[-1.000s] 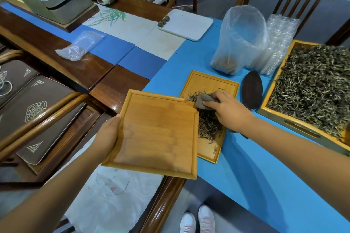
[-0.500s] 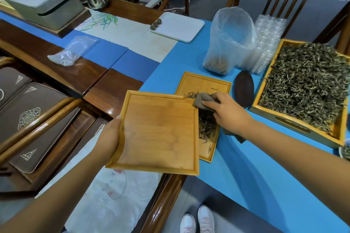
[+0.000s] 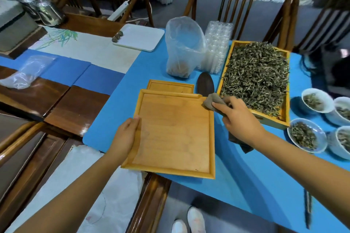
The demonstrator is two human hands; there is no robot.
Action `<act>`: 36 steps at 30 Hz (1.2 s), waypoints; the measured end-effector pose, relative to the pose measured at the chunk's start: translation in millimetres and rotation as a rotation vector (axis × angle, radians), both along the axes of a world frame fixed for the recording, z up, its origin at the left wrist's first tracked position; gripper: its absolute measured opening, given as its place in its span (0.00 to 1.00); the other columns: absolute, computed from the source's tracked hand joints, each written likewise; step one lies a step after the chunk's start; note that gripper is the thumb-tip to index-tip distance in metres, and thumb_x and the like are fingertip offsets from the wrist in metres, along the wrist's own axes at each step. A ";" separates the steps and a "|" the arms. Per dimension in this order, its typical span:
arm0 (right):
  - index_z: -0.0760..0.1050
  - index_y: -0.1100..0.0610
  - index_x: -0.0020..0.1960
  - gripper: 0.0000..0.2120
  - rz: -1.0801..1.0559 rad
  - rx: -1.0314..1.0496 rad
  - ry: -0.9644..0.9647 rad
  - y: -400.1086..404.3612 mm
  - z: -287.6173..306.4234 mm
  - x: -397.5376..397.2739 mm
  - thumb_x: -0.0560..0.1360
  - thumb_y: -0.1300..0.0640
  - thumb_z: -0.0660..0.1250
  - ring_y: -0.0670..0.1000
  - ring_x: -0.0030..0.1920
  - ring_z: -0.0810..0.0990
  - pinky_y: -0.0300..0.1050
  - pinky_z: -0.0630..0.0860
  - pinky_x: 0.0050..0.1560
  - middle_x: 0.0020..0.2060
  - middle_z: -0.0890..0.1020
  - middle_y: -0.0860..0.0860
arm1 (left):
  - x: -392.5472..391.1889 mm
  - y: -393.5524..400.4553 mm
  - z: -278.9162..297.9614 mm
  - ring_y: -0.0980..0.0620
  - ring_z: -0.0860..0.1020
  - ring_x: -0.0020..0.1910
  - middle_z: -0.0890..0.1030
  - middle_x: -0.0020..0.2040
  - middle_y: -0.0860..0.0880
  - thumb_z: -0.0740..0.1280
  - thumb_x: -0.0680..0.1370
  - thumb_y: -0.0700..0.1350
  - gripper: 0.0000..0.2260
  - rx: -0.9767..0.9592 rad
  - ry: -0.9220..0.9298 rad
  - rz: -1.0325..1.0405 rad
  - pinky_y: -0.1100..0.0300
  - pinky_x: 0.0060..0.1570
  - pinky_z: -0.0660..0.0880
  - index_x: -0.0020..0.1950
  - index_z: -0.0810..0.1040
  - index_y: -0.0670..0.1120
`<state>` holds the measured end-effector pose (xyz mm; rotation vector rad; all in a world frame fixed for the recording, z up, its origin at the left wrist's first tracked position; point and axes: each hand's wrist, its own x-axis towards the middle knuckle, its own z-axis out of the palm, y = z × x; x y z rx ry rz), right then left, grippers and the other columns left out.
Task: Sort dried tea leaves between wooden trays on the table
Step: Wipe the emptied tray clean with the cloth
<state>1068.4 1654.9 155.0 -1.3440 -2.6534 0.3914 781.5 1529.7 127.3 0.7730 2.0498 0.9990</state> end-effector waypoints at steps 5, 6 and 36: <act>0.70 0.57 0.68 0.22 -0.161 -0.009 -0.026 -10.8 -0.3 56.9 0.74 0.66 0.61 0.61 0.55 0.68 0.52 0.68 0.55 0.57 0.71 0.60 | 48.6 27.0 -3.4 0.72 0.75 0.32 0.77 0.39 0.59 0.56 0.81 0.51 0.13 0.050 -0.032 -0.130 0.79 0.28 0.66 0.40 0.76 0.55; 0.70 0.57 0.67 0.22 -0.190 -0.012 -0.024 -13.8 -1.1 68.1 0.74 0.66 0.61 0.61 0.55 0.69 0.52 0.68 0.55 0.57 0.71 0.60 | 58.6 30.7 -5.9 0.72 0.76 0.31 0.78 0.39 0.58 0.57 0.81 0.51 0.13 0.053 -0.045 -0.148 0.79 0.27 0.66 0.41 0.77 0.53; 0.65 0.58 0.70 0.25 -0.792 -0.230 0.042 -90.2 -84.9 164.2 0.74 0.64 0.62 0.60 0.60 0.66 0.52 0.68 0.60 0.59 0.69 0.60 | 173.7 49.5 -76.7 0.41 0.75 0.44 0.75 0.47 0.37 0.53 0.80 0.57 0.24 -0.079 -0.115 -0.296 0.47 0.46 0.71 0.52 0.73 0.36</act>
